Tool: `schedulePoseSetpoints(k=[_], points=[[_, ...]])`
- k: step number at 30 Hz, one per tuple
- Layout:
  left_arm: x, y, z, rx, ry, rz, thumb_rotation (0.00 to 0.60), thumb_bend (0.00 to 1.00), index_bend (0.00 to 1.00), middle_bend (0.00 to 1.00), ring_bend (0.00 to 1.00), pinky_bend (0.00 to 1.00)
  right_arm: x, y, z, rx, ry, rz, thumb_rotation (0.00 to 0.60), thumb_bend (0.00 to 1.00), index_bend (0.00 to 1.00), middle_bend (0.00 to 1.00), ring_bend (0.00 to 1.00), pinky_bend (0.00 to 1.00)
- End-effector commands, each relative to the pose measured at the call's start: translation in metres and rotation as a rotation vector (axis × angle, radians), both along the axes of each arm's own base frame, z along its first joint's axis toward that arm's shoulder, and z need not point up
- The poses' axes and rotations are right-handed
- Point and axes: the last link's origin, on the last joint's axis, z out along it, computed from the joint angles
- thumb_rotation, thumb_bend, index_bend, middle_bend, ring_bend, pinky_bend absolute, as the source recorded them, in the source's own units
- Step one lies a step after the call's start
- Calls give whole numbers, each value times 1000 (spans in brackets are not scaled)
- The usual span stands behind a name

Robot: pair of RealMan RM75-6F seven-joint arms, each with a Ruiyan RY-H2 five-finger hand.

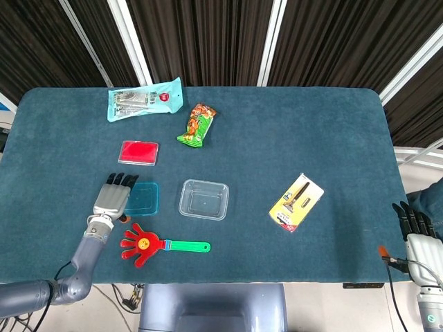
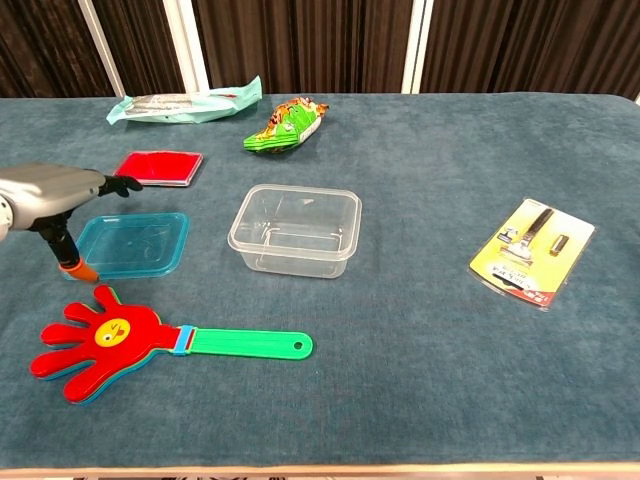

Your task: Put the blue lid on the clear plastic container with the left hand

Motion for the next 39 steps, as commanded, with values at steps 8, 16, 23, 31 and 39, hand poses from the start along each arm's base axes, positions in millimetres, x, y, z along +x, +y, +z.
schedulePoseSetpoints(k=[8,16,23,31,39], points=[[1,-1,-7,-18,-8,-15,600,93,0,90,0,63,-1,0,0,-1,0,-7,600,338,0,14,0,0],[1,1,-12,-25,-6,-17,600,93,6,122,0,63,-1,-1,1,-3,-2,-12,600,338,0,14,0,0],[2,3,-14,-19,9,-21,600,93,10,131,0,63,-1,-2,1,-6,-5,-13,600,338,0,14,0,0],[-2,6,-12,-4,11,-6,600,93,10,122,0,63,-1,-1,1,-7,-4,-15,600,337,0,14,0,0],[-3,10,-13,-24,12,10,600,95,11,145,0,63,-1,-2,1,-10,-1,-22,600,338,0,14,0,0]])
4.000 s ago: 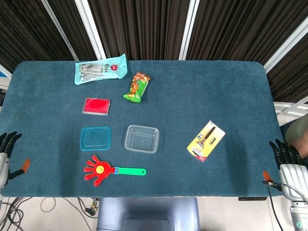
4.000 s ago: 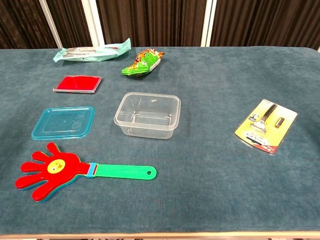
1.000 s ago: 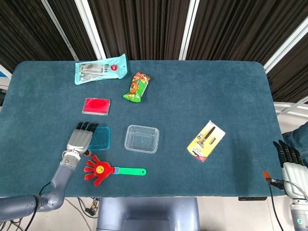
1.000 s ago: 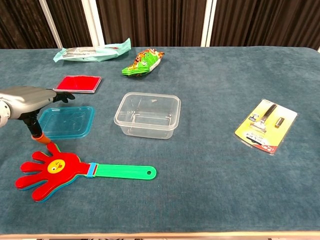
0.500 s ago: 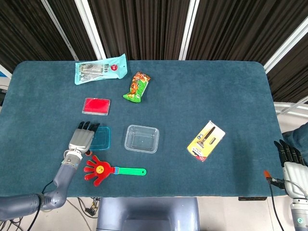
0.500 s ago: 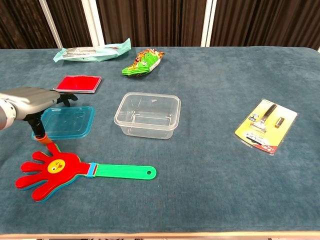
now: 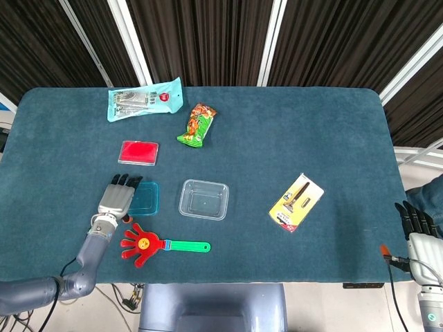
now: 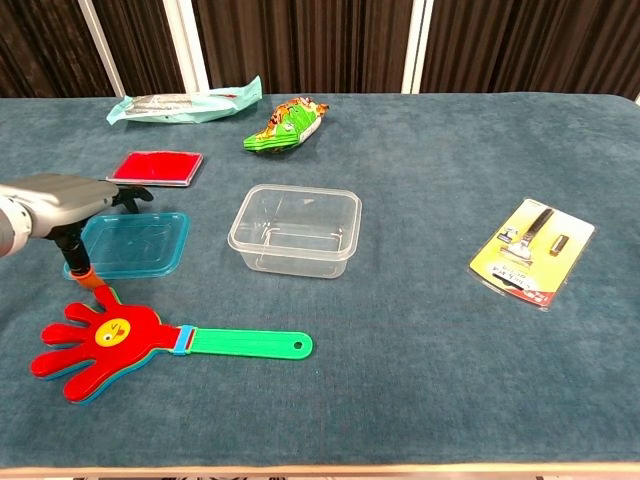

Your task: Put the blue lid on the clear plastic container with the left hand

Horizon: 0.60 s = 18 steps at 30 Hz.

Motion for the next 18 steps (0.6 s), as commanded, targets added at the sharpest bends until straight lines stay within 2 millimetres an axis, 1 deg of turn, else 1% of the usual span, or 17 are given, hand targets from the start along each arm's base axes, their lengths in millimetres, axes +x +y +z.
schedulePoseSetpoints(k=[1,5,7,11,14,18], points=[[0,1,0,-6,-2,9,600,96,11,148,0,63,0,0,0,-1,-1,-1,600,338,0,14,0,0],[0,4,0,-9,5,14,600,102,15,172,0,63,0,0,0,-1,1,2,600,338,0,14,0,0],[1,4,1,-7,3,17,600,112,23,200,6,63,1,0,0,-2,1,2,600,338,0,14,0,0],[3,6,3,-4,-6,19,600,168,49,311,51,72,1,0,0,-5,1,1,600,338,0,14,0,0],[5,7,5,0,-22,19,600,201,61,357,67,74,1,0,0,-7,0,0,600,338,0,14,0,0],[10,7,10,7,-62,12,600,234,68,377,76,76,0,0,0,-8,0,-2,600,338,0,14,0,0]])
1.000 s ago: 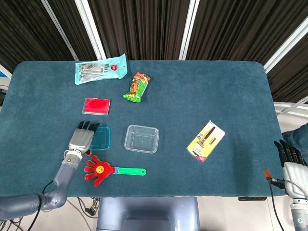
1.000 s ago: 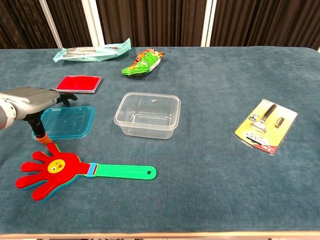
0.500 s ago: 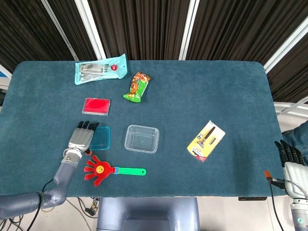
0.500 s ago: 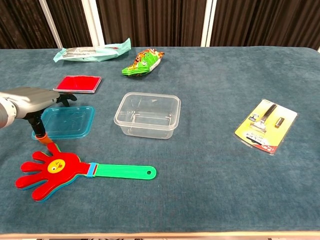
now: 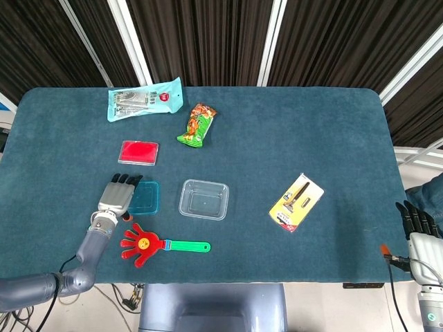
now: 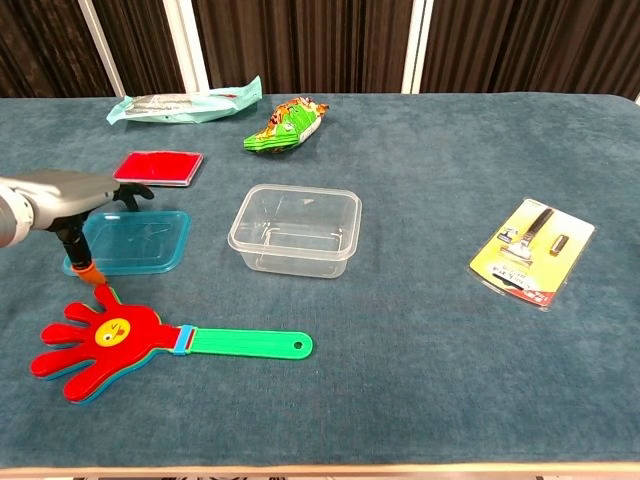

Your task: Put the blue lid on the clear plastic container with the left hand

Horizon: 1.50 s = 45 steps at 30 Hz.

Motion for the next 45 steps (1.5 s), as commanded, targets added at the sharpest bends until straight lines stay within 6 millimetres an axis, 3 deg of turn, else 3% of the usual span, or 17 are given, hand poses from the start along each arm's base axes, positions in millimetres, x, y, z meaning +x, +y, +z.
schedulePoseSetpoints(k=[1,16,21,23,24,33,38,39,45], points=[[4,0,6,9,-28,-7,600,236,68,378,76,76,0,0,0,0,1,-1,600,338,0,15,0,0],[16,3,29,53,-122,-13,600,237,69,370,76,77,0,0,0,-2,1,-7,600,337,0,14,0,0],[52,6,47,78,-150,-113,600,237,68,362,76,77,0,0,0,-2,-3,-7,600,338,0,14,0,0],[91,12,56,95,-166,-223,600,237,67,361,76,77,0,0,0,-2,-7,-7,600,338,0,14,0,0],[98,12,56,91,-166,-229,600,237,65,361,76,77,0,0,0,-2,-9,-7,600,338,0,14,0,0],[150,15,34,18,-132,-304,600,234,61,355,76,77,0,0,0,-5,-5,-10,600,338,0,14,0,0],[175,12,14,-29,-149,-293,600,227,57,355,76,77,-1,-1,1,-9,-4,-13,600,338,0,14,0,0],[183,6,3,-68,-159,-292,600,227,56,354,76,77,0,-1,1,-10,-2,-10,600,338,0,14,0,0],[192,-3,-15,-84,-140,-254,600,224,55,354,76,77,0,0,1,-6,-3,-6,600,338,0,14,0,0]])
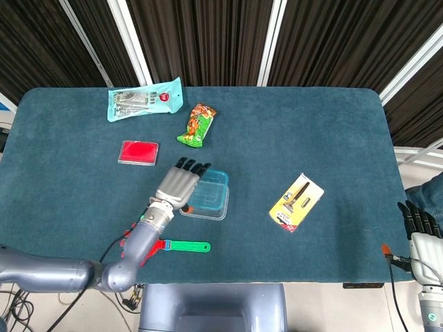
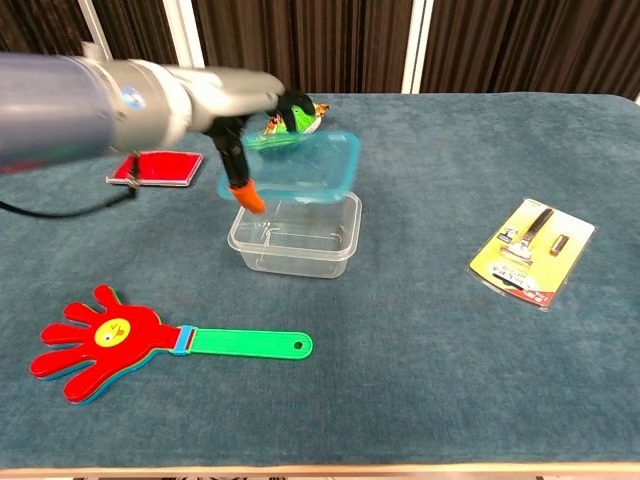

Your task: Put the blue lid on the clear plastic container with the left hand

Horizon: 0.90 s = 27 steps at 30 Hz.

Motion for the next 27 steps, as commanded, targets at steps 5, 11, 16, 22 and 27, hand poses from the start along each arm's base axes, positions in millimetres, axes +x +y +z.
schedulePoseSetpoints(k=[5,11,16,22,27], points=[[6,-6,-15,3,28,42,600,225,55,354,76,77,0,0,1,-3,-4,0,600,338,0,14,0,0],[8,-9,-23,-4,57,72,600,224,54,353,76,77,0,0,1,-1,-5,1,600,337,0,14,0,0],[9,-9,-29,-9,62,83,600,224,54,353,76,77,0,0,1,-2,-5,1,600,338,0,14,0,0],[8,-11,-33,-17,76,75,600,224,54,351,76,77,0,-1,2,-5,-7,2,600,338,0,14,0,0],[5,-10,-36,-11,85,72,600,224,54,349,76,77,1,-1,2,-6,-8,0,600,338,0,14,0,0]])
